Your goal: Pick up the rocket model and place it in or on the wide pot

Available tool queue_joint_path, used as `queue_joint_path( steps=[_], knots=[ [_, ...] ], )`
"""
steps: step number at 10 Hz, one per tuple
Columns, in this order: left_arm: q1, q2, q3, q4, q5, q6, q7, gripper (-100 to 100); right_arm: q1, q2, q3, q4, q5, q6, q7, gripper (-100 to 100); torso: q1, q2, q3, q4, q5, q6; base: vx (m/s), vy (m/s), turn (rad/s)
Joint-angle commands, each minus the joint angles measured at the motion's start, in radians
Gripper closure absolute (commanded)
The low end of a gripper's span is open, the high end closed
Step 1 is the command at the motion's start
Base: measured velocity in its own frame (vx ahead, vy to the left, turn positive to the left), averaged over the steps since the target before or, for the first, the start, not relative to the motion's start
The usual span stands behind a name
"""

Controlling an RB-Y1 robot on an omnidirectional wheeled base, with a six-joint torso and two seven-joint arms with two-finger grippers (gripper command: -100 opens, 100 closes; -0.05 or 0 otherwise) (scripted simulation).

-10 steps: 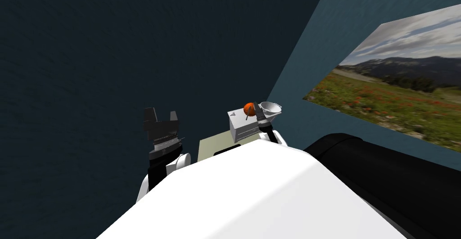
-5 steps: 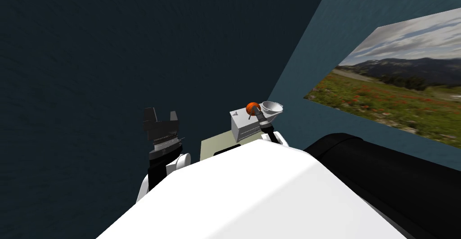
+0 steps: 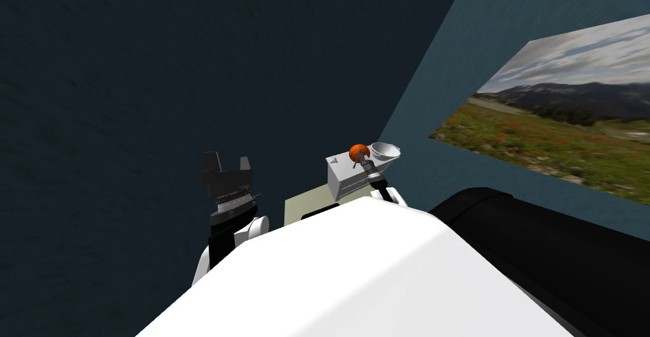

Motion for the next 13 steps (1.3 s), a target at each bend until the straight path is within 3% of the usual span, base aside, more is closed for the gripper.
queue_joint_path(
  steps=[1, 4, 7, 13],
  knots=[
    [0.0, 0.0, 0.0, 0.0, 0.0, 0.0, 0.0, 0, -0.019, 0.005, -0.028, 0.05, 0.027, -0.002, 0.049, -100, 0.0, 0.0, 0.0, 0.0, 0.0, 0.0, 0.044, 0.088, -0.059],
    [0.0, 0.0, 0.0, 0.0, 0.0, 0.0, 0.0, 0, -0.029, 0.008, -0.048, 0.098, 0.043, -0.006, 0.078, -100, -0.002, 0.0, 0.0, 0.0, 0.0, 0.0, 0.032, 0.049, -0.024],
    [0.0, 0.0, 0.0, 0.0, 0.0, 0.0, 0.0, 0, -0.064, 0.013, -0.107, 0.202, 0.086, -0.017, 0.165, -100, -0.001, -0.001, 0.0, 0.0, 0.0, 0.0, 0.051, 0.064, -0.046],
    [0.0, 0.0, 0.0, 0.0, 0.0, 0.0, 0.0, 0, -0.102, 0.013, -0.164, 0.326, 0.123, -0.031, 0.249, -100, -0.003, -0.002, -0.001, 0.0, -0.001, 0.0, 0.054, 0.045, -0.027]
  ],
)
